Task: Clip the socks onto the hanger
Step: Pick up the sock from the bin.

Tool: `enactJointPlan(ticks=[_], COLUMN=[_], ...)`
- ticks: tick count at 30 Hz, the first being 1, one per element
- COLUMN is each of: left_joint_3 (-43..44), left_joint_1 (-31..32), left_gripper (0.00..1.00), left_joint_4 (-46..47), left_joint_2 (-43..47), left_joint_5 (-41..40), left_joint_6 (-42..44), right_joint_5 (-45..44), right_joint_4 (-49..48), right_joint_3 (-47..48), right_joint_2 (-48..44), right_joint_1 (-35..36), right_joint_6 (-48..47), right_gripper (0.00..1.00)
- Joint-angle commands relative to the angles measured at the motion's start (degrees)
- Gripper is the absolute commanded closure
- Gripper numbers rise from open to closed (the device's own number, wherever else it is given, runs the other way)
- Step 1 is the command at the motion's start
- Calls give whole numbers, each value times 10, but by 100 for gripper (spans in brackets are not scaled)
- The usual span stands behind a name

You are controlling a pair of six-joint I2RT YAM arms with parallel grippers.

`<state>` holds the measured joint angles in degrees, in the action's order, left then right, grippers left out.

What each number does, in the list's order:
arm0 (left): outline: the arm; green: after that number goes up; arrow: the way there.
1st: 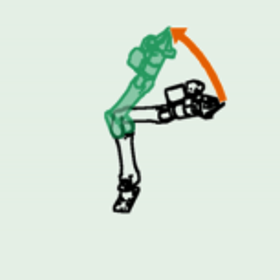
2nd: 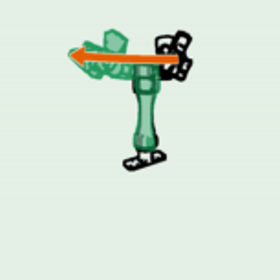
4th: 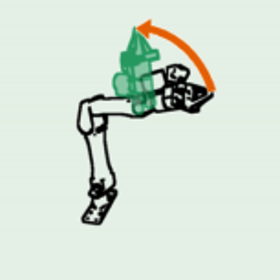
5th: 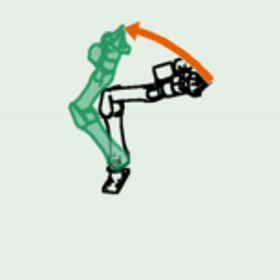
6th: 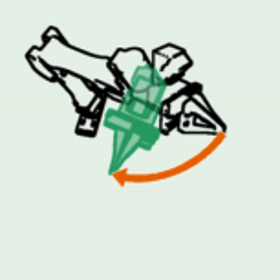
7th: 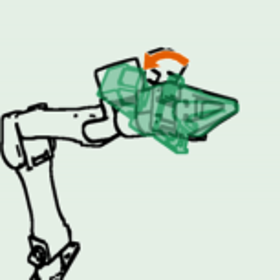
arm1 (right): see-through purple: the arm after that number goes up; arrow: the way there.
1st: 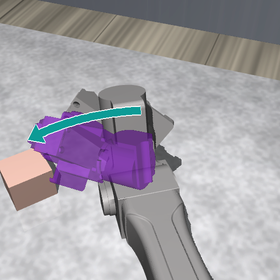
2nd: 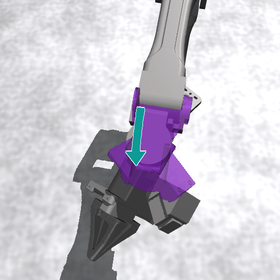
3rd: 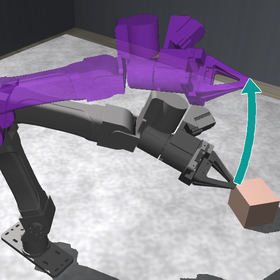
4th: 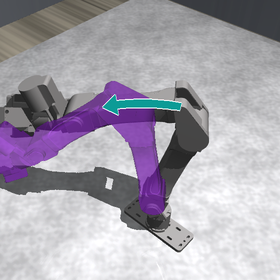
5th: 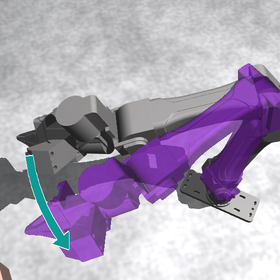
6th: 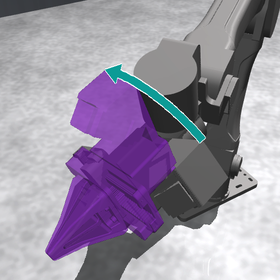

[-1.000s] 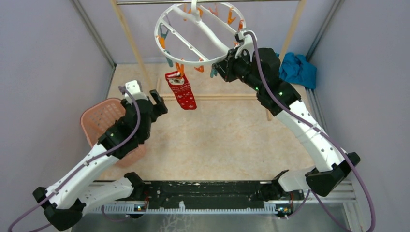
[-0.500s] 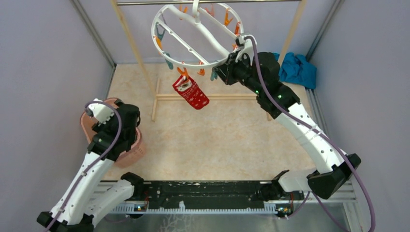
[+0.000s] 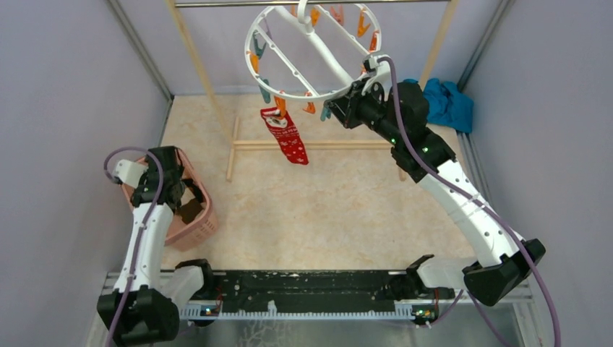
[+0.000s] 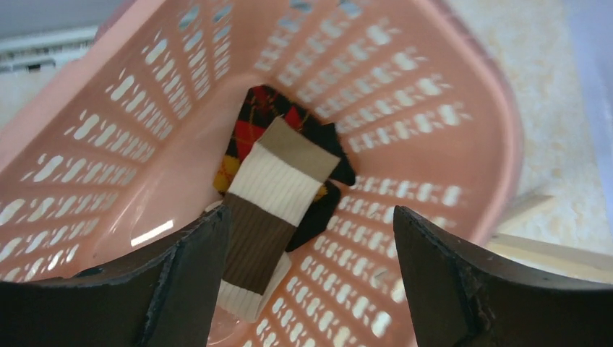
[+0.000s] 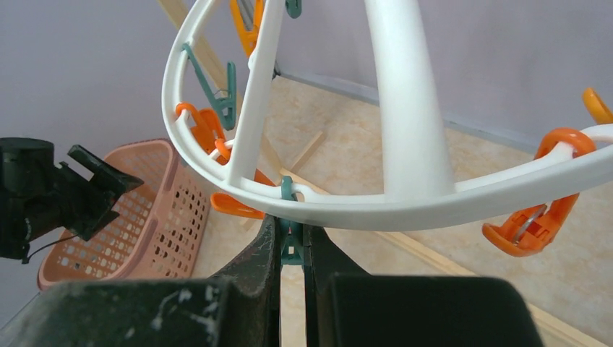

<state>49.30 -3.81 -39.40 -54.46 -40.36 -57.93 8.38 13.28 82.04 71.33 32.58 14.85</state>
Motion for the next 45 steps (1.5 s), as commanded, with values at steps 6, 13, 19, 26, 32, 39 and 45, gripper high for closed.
enactJointPlan(ticks=[6, 13, 19, 26, 32, 39, 45], left_joint_3=[-96, -132, -139, -159, -133, -96, -82], left_joint_1=[-89, -99, -110, -114, -115, -114, -114], left_gripper=[17, 21, 28, 79, 100, 100, 100], left_joint_4=[82, 124, 141, 175, 152, 159, 222], left_joint_2=[-51, -126, -180, -184, -159, 29, 141], left_joint_5=[144, 167, 211, 242, 254, 268, 331], left_joint_6=[-50, -73, -83, -78, -26, 109, 249], right_joint_5=[23, 24, 21, 17, 16, 23, 27], right_joint_4=[-22, -15, -7, -4, -4, -10, -12], right_joint_3=[-9, -9, -13, -19, -28, -48, -47], right_joint_2=[-22, -21, -22, -26, -32, -32, -23], right_joint_1=[-13, -15, -18, -19, -21, -21, -21], right_joint_6=[10, 10, 8, 9, 11, 17, 23], right_gripper=[100, 100, 100, 100, 100, 100, 100])
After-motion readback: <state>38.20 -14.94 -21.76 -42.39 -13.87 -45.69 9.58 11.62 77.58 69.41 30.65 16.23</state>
